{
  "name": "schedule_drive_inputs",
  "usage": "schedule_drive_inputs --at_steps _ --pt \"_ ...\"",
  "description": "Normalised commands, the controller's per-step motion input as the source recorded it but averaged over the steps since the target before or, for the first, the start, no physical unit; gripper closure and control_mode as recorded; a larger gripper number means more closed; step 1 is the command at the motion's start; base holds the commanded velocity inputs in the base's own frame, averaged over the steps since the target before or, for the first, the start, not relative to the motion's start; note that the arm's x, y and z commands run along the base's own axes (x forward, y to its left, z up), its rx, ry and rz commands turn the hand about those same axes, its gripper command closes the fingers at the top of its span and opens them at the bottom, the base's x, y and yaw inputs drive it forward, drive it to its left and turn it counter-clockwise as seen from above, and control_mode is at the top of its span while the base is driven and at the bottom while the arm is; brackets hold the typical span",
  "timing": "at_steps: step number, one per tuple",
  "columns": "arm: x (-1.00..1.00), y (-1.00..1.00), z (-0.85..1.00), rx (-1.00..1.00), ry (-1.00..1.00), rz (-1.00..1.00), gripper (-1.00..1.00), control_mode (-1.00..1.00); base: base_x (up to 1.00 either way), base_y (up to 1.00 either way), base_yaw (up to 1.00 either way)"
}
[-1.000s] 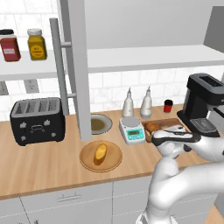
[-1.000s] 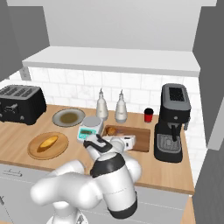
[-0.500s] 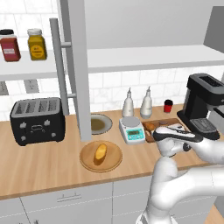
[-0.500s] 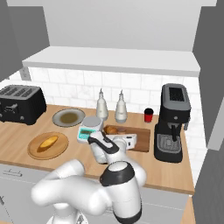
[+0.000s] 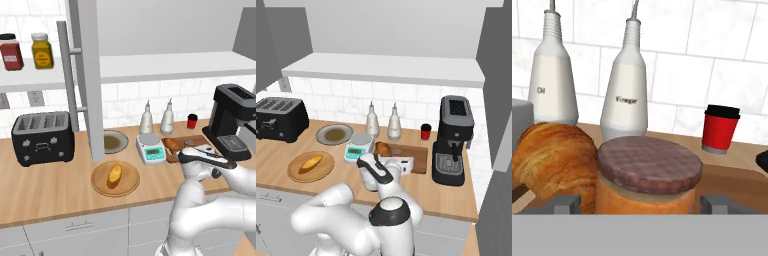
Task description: From the different types of pastries on the counter, select a croissant and place it on the cutting board. Then retrieve a jar of jam from the cabinet and place it alongside the croissant on the cutting board.
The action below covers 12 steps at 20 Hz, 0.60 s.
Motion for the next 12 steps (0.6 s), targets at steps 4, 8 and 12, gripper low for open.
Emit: schedule_drive_inputs --at_steps 4,8,12 --pt "-0.6 -0.28 -0.11 0.0 -0.01 0.0 -1.0 -1.0 0.0 0.0 0.0" --pt "-0.41 -0.12 -0.2 -0.01 -0.01 0.0 -1.0 -1.0 0.0 0.0 0.0" --pt "-0.84 -0.35 0.31 0.0 -0.1 0.0 -1.0 -1.0 0.0 0.0 0.0"
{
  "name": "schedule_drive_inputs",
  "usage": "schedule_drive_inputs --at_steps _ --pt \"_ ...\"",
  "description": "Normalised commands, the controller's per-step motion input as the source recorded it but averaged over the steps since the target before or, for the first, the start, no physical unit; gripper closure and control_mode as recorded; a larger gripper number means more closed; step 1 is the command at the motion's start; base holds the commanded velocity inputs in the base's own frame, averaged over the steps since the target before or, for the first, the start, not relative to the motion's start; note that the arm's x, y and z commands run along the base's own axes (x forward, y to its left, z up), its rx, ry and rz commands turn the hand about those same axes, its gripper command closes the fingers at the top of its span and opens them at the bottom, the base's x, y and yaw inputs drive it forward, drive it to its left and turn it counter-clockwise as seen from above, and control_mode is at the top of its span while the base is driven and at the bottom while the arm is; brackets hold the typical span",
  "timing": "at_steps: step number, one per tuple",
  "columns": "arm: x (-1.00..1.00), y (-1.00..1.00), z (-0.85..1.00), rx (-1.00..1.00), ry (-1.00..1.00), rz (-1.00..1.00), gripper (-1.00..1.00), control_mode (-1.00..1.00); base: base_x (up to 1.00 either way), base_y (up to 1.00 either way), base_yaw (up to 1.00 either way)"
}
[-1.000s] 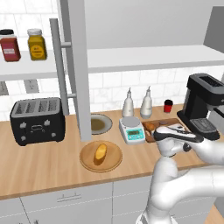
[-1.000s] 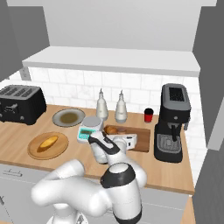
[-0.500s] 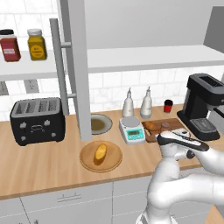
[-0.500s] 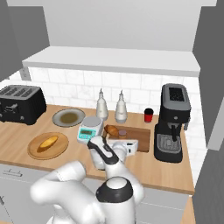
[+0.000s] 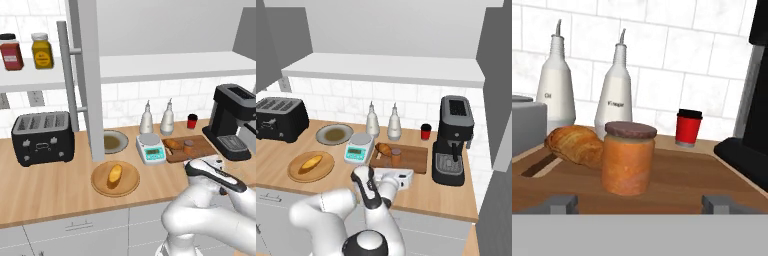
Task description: From the different types of pastries on the counter, select a croissant and place it on the cutting board. Then retrieve a jar of jam from the cabinet and place it alongside the croissant on the cutting board.
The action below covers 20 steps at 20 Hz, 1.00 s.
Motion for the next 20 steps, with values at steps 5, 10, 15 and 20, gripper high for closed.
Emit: schedule_drive_inputs --at_steps 5,10,15,20 --pt "-0.96 -0.31 0.93 -0.05 -0.23 0.0 -1.0 -1.0 0.0 0.0 0.0" --pt "-0.92 -0.11 0.99 -0.1 -0.26 0.0 -1.0 -1.0 0.0 0.0 0.0" --pt "-0.88 -0.02 0.91 -0.12 -0.28 0.0 -1.0 -1.0 0.0 0.0 0.0" --pt "-0.95 0.0 0.99 -0.16 -0.35 0.0 -1.0 -1.0 0.0 0.0 0.0"
